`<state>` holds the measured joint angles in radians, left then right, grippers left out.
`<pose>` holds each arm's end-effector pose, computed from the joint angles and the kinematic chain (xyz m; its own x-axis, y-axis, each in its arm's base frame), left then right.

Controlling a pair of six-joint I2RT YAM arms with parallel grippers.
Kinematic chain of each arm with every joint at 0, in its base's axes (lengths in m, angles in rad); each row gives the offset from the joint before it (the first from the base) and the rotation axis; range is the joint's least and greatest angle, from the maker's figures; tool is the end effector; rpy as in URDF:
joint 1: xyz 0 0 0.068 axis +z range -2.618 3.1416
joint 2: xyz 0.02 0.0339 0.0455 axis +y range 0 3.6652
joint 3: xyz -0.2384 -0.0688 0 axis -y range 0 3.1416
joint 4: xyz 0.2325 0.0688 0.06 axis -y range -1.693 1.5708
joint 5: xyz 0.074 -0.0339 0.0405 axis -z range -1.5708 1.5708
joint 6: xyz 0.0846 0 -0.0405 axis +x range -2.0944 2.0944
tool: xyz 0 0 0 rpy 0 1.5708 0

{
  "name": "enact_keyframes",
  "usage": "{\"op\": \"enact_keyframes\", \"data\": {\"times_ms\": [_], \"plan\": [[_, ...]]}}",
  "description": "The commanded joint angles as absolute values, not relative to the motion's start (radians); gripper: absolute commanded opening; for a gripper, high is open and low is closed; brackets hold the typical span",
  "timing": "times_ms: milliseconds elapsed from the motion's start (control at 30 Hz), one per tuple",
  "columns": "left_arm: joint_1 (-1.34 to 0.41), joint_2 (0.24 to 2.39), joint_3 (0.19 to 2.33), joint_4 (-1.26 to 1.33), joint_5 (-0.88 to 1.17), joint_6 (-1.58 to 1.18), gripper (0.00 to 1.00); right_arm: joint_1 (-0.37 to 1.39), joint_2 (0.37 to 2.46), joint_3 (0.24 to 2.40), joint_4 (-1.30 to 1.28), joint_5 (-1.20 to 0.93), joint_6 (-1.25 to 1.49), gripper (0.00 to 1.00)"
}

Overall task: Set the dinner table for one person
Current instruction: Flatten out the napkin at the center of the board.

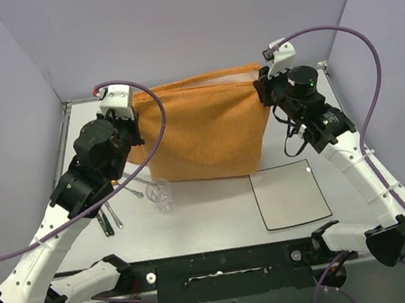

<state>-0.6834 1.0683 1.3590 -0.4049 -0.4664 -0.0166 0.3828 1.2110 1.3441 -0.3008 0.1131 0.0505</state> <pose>0.2251 -0.1342 0.4295 -0.0920 0.0558 -0.9942 0.2161 0.9758 0.0347 0.2952 0.1086 0.4006 -0.1682 -0.0136 -0.9857 -0.2598 0.9652 0.0310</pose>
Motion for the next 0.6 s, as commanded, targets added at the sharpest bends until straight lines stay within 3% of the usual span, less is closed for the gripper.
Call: {"op": "enact_keyframes", "data": {"times_ms": [0, 567], "plan": [[-0.690, 0.992, 1.408, -0.492, -0.688, -0.068, 0.00, 0.373, 1.172, 1.368, -0.274, 0.170, 0.043, 0.00], [-0.716, 0.963, 1.526, -0.755, -0.568, -0.153, 0.00, 0.372, 1.144, 1.413, -0.318, 0.179, 0.028, 0.00]]}}
